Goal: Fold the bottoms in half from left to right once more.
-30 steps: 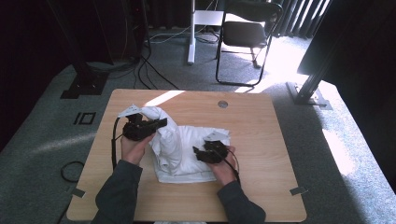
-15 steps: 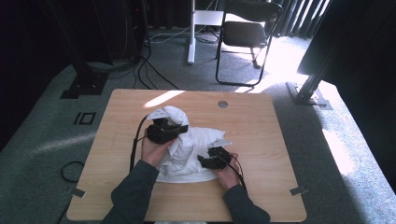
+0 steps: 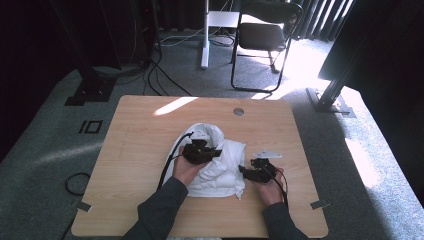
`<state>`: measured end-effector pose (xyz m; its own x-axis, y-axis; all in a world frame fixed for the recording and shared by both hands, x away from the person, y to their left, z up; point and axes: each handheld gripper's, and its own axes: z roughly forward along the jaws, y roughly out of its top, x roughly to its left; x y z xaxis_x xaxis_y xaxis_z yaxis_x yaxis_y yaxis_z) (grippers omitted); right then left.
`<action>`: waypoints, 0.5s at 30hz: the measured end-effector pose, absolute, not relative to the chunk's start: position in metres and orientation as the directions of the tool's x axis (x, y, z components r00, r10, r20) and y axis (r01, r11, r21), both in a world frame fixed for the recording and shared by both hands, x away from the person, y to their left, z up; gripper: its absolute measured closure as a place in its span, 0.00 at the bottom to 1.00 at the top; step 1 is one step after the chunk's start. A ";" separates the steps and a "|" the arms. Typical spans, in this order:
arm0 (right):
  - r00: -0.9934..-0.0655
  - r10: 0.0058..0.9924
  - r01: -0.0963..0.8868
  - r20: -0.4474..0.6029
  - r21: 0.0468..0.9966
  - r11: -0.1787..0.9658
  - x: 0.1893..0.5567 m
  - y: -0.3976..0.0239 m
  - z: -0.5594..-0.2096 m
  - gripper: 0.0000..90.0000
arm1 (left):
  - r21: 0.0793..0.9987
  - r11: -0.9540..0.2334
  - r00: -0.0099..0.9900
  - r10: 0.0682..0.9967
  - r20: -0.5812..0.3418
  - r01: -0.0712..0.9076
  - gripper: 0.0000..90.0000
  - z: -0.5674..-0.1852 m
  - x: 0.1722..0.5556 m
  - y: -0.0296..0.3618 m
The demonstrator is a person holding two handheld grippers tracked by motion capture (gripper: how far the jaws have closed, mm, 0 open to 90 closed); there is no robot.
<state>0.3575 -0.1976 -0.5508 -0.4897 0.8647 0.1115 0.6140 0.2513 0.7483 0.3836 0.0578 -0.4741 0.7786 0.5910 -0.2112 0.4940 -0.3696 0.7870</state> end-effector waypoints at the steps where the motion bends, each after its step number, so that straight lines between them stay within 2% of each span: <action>1: -0.493 0.863 0.614 0.110 0.747 0.256 0.357 -0.195 -0.553 0.42 | 0.785 -0.371 0.778 0.592 -0.211 0.496 0.94 -0.475 0.383 0.056; 5: -0.502 0.860 0.606 0.088 0.745 0.278 0.360 -0.180 -0.555 0.42 | 0.787 -0.379 0.782 0.590 -0.200 0.487 0.94 -0.476 0.382 0.056; 8: -0.522 0.853 0.593 0.023 0.728 0.343 0.363 -0.165 -0.557 0.43 | 0.792 -0.371 0.783 0.587 -0.204 0.484 0.94 -0.472 0.380 0.057; 12: -0.531 0.847 0.594 0.021 0.723 0.354 0.366 -0.157 -0.556 0.45 | 0.815 -0.336 0.802 0.547 -0.239 0.472 0.95 -0.456 0.369 0.055; 15: -0.532 0.846 0.590 0.024 0.727 0.350 0.368 -0.155 -0.557 0.45 | 0.825 -0.345 0.826 0.514 -0.232 0.447 0.95 -0.451 0.363 0.045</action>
